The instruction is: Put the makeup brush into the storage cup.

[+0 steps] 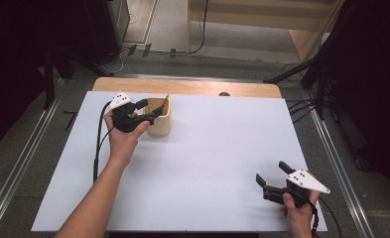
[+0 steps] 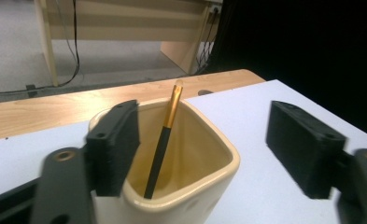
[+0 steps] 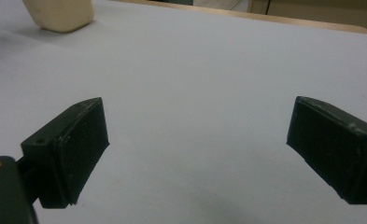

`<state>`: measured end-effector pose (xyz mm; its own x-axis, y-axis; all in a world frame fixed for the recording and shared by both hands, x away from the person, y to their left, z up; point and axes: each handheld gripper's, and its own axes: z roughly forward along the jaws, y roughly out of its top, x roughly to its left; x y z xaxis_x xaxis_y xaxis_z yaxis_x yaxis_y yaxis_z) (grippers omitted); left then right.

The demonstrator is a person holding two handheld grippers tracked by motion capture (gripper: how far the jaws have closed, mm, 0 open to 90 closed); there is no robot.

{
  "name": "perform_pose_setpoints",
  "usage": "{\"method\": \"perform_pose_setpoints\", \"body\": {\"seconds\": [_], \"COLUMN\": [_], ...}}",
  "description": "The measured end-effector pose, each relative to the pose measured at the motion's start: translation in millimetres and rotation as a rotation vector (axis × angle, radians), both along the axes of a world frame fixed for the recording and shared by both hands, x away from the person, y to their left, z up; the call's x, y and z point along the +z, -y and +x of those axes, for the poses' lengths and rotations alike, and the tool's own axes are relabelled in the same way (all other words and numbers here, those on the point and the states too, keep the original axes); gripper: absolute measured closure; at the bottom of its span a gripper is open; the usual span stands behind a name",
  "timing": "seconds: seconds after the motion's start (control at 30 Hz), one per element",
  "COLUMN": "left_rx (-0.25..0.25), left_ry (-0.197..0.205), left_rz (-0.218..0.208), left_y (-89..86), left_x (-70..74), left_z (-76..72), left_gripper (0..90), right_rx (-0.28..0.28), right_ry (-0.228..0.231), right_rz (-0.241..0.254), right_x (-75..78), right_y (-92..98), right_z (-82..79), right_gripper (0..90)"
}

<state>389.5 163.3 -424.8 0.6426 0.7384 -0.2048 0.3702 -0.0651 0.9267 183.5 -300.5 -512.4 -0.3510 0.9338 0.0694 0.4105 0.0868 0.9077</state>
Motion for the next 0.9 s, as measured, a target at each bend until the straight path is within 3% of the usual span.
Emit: {"method": "perform_pose_setpoints", "body": {"seconds": [0.17,0.33,0.53,0.9], "left_rx": [-0.027,-0.041,-0.050,-0.049], "left_ry": [0.020,0.033,0.037,0.036], "left_rz": [-0.003,-0.004,0.026,0.011], "left_y": [-9.2,-16.8,-22.8,-37.0], "left_x": [0.5,0.8,-4.2,-12.9], "left_z": [-9.9,-20.4,-33.7,-57.3], "left_gripper": [0.8,0.0,0.0,0.0], "right_rx": [-0.001,0.000,0.001,0.006], "right_ry": [0.001,0.000,-0.001,0.002], "right_rz": [-0.002,-0.002,-0.005,-0.009], "right_x": [0.0,-0.1,-0.5,-0.5], "right_y": [0.1,0.0,-0.9,-2.8], "right_z": [0.0,0.1,0.3,0.1], "right_gripper": [5.6,5.6,5.6,5.6]}}
